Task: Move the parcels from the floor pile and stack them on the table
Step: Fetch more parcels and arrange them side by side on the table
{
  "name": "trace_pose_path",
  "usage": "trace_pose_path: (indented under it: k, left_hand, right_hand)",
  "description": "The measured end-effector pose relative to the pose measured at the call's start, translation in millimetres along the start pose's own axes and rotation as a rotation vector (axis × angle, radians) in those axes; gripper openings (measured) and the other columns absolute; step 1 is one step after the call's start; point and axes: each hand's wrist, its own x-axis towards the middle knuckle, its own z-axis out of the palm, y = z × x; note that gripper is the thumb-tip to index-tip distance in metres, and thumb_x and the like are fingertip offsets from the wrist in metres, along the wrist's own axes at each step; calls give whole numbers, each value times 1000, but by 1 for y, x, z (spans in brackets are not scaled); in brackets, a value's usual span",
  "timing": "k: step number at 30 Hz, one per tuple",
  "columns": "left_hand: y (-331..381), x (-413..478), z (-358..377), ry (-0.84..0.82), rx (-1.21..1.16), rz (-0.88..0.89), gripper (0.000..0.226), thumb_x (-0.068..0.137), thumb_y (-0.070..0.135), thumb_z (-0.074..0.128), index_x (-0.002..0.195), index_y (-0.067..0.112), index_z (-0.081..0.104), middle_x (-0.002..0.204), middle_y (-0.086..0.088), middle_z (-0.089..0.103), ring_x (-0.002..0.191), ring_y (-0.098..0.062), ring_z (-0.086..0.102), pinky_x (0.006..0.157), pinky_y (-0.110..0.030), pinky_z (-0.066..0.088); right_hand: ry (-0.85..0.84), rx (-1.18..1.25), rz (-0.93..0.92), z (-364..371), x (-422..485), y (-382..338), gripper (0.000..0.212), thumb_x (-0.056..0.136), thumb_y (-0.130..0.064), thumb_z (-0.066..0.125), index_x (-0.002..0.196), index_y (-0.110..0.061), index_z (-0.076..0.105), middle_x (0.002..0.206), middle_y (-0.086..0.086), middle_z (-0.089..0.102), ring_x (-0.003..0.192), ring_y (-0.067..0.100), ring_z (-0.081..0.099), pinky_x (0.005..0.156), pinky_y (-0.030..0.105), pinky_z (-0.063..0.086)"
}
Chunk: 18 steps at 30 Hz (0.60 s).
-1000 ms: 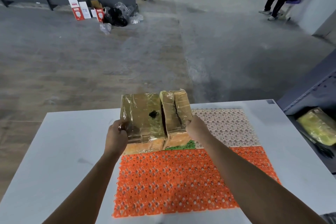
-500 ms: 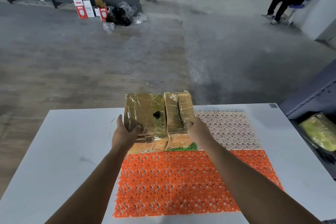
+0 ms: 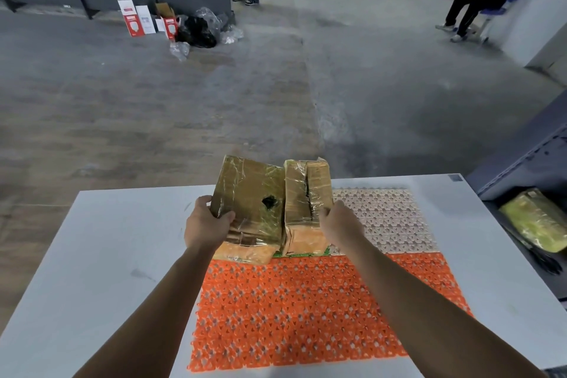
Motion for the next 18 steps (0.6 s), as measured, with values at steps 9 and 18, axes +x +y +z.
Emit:
trace_pose_path:
  k: [9, 18]
  left_hand:
    - [20, -16, -12, 196, 556, 330, 49, 82, 20, 64, 130, 19, 51, 116, -10, 65, 113, -36, 50, 93, -46, 38]
    - [-3, -6, -19, 281, 418, 422, 26, 83, 23, 50, 100, 11, 65, 103, -14, 65, 102, -38, 54, 83, -47, 44]
  right_hand:
    - [227, -129, -436, -19, -22, -67, 44, 101, -34, 34, 136, -9, 44, 130, 9, 50, 113, 21, 54, 93, 32, 49]
    - [-260, 46, -415, 18, -40, -128, 51, 104, -32, 38, 145, -3, 30, 76, 3, 56, 45, 9, 44, 37, 20, 31]
